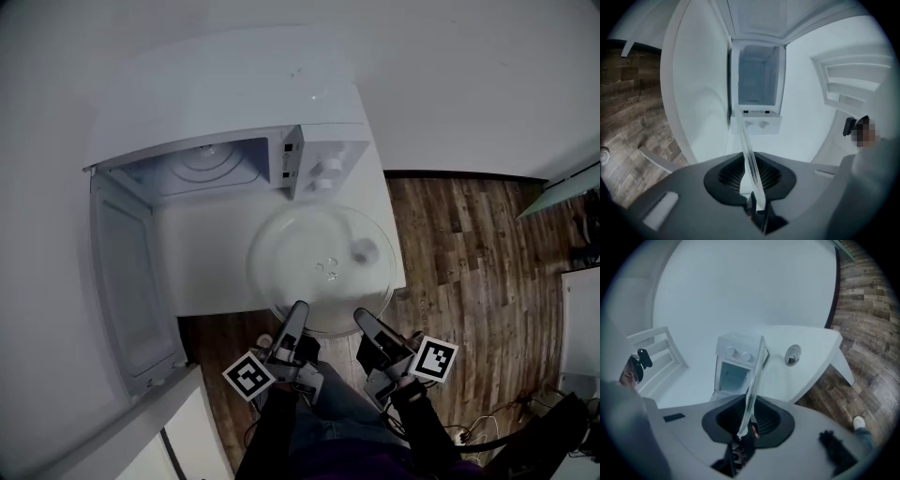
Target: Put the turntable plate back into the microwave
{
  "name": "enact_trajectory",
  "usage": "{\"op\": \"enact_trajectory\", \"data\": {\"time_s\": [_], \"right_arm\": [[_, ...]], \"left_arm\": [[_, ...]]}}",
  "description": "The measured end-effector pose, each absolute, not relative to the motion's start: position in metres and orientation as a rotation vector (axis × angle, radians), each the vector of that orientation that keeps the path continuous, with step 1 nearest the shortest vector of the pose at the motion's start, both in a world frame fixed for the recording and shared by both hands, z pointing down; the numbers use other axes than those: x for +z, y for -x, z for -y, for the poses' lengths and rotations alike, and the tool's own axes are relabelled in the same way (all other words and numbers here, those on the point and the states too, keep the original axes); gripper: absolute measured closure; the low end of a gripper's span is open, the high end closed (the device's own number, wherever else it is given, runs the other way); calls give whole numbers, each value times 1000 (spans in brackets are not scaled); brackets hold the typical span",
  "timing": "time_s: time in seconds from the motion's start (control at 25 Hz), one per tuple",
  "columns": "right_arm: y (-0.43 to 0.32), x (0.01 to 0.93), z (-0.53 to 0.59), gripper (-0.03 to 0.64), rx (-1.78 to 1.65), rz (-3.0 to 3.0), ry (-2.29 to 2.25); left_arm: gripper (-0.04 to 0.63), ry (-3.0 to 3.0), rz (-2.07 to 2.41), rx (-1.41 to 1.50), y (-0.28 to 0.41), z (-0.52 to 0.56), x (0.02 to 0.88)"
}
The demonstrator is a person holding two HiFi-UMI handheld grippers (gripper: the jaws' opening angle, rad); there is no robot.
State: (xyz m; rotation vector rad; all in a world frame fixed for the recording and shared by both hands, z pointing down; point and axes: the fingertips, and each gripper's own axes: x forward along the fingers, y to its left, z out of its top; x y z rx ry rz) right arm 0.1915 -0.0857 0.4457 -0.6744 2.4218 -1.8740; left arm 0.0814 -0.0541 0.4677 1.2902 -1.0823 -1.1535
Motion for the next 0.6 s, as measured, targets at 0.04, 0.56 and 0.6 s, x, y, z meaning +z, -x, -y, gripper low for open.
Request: {"op": "enact_trajectory", "data": {"time_s": [0.04, 0.56, 0.6], "right_arm": [[-185, 444, 84, 558, -1872, -2443, 640], [-117, 424, 66, 555, -1858, -2653, 306], [-113, 424, 65, 554, -1855, -2668, 288]], "left_arm": [[545, -1293, 1103, -1178, -75, 51, 463], [557, -1271, 1311, -1353, -15, 11, 431], [555, -1269, 1324, -1359, -12, 9, 430]]}}
